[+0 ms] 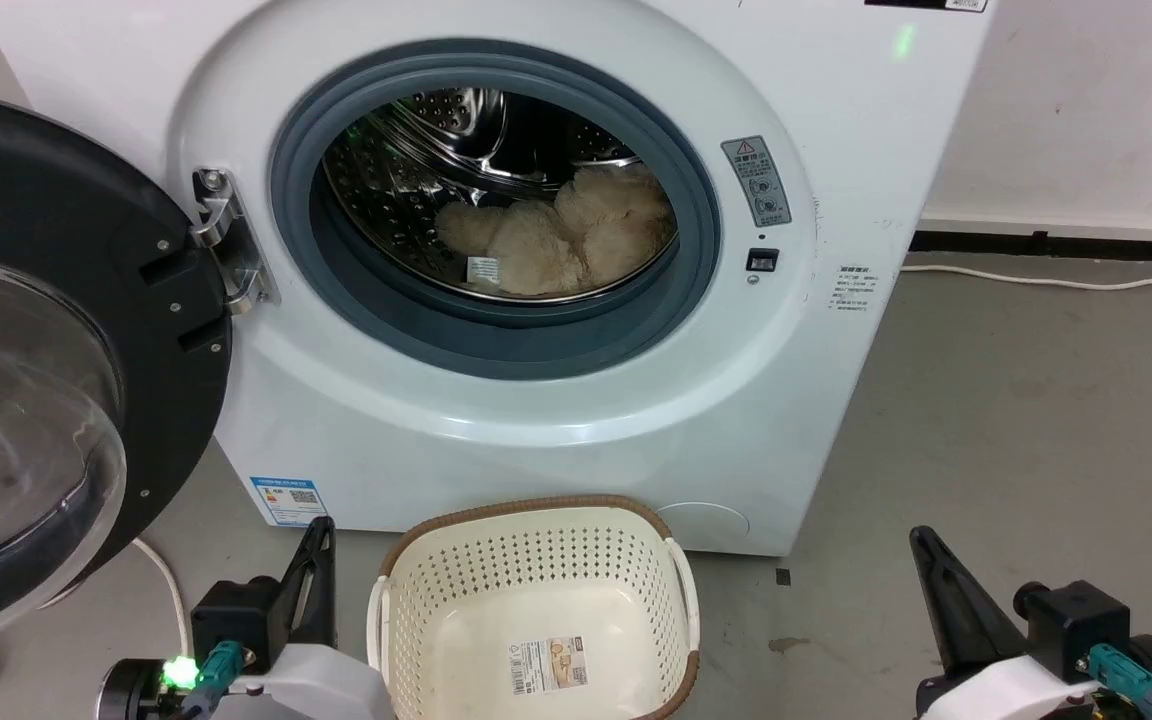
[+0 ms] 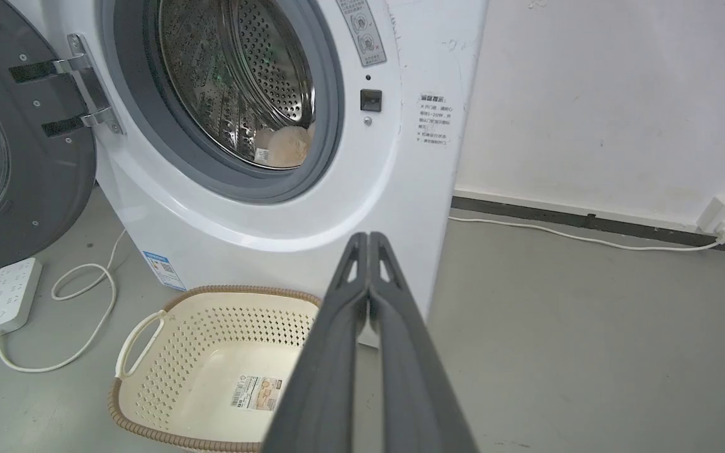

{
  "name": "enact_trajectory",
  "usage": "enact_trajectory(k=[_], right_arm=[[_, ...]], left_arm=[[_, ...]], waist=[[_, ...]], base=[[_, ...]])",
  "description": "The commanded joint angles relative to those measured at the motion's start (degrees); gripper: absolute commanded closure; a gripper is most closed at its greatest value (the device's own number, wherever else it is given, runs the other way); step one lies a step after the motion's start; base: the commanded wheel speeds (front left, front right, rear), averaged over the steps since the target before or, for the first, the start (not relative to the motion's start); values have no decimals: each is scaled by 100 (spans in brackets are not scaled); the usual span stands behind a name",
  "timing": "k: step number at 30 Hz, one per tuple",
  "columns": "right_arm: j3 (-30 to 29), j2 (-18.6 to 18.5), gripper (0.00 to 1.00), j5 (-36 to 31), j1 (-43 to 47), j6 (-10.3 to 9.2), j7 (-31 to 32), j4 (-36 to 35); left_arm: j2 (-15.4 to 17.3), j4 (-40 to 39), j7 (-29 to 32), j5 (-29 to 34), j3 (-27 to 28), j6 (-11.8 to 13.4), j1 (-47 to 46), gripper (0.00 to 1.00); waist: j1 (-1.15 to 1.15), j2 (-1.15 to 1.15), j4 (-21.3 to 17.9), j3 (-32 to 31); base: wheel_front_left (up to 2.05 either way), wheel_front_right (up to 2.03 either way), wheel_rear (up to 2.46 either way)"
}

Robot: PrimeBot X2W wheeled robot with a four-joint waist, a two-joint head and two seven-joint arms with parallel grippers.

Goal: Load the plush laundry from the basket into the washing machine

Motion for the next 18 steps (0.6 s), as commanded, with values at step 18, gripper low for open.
enact_trajectory(k=[18], right_arm=[[-38, 4, 100, -226, -212, -4, 238, -138]], left_arm=[[-82, -179, 183, 199, 97, -57, -96, 100]], waist=[[0, 0, 1, 19]], base=[[0, 0, 0]])
